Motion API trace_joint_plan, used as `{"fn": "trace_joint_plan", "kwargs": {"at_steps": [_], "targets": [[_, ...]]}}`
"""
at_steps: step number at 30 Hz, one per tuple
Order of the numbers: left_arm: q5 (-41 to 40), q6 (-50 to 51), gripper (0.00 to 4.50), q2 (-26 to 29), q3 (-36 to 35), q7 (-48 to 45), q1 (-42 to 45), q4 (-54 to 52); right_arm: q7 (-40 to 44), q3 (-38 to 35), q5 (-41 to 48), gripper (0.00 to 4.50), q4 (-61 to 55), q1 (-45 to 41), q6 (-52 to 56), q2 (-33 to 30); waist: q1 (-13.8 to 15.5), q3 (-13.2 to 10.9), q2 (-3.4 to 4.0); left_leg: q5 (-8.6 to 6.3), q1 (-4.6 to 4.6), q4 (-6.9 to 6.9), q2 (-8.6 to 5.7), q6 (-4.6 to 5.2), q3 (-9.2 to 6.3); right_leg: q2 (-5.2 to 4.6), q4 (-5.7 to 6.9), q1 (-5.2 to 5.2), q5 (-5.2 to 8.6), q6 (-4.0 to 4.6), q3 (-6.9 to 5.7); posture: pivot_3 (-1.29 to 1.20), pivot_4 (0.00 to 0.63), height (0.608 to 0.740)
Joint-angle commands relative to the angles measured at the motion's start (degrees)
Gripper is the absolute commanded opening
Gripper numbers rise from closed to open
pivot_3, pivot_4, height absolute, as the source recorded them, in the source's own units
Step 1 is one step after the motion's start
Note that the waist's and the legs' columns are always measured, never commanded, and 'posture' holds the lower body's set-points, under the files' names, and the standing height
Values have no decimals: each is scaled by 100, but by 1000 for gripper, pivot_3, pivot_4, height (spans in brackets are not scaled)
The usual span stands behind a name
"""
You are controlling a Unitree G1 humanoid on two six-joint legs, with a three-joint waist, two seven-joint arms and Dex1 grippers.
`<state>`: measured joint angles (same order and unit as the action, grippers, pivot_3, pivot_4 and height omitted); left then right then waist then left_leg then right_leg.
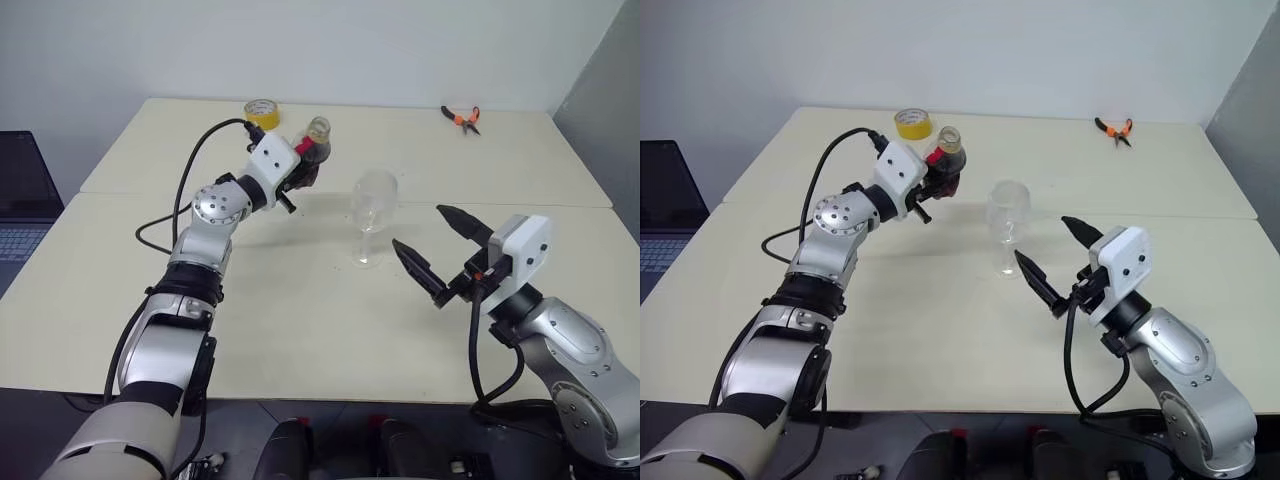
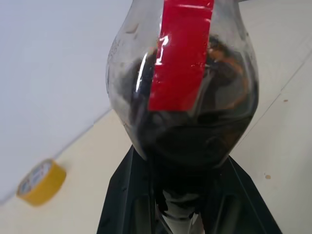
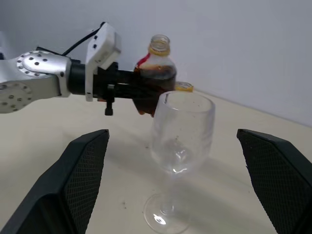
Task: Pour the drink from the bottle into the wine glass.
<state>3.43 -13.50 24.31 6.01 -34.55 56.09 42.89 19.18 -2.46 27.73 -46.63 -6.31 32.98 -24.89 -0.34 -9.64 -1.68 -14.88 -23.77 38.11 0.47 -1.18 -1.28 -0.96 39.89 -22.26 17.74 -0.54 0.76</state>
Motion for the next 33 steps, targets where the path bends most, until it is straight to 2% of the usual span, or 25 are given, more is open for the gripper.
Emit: {"fn": "trace_joint_plan", "kwargs": {"at_steps": [1, 10, 19, 33], "targets": [[199, -599, 738, 63, 54, 34, 404, 206, -73, 132, -143, 4500, 41, -151, -202, 122, -4, 0, 0, 0, 0, 0, 0, 0, 1, 0, 0, -2, 0, 0, 1, 0, 150, 740], [797, -1630, 737, 45, 362, 226, 896, 958, -232, 422, -788, 4500, 544, -237, -651, 443, -6, 0, 0, 0, -2, 1, -1, 0, -1, 0, 3, -4, 0, 0, -3, 0, 150, 740], [1537, -2547, 665, 163, 707, 732, 1289, 1473, -220, 565, -1021, 4500, 690, -299, -790, 655, -9, 0, 0, 0, -2, 0, -1, 0, 1, 0, 4, -6, 0, 0, -2, 0, 150, 740], [2596, -3256, 665, 493, 1235, 1824, 1696, 1835, -249, 755, -1256, 4500, 800, -331, -844, 924, -9, 0, 0, 1, -3, 1, -1, 0, 1, 0, 5, -8, 0, 0, -4, 0, 150, 740]]}}
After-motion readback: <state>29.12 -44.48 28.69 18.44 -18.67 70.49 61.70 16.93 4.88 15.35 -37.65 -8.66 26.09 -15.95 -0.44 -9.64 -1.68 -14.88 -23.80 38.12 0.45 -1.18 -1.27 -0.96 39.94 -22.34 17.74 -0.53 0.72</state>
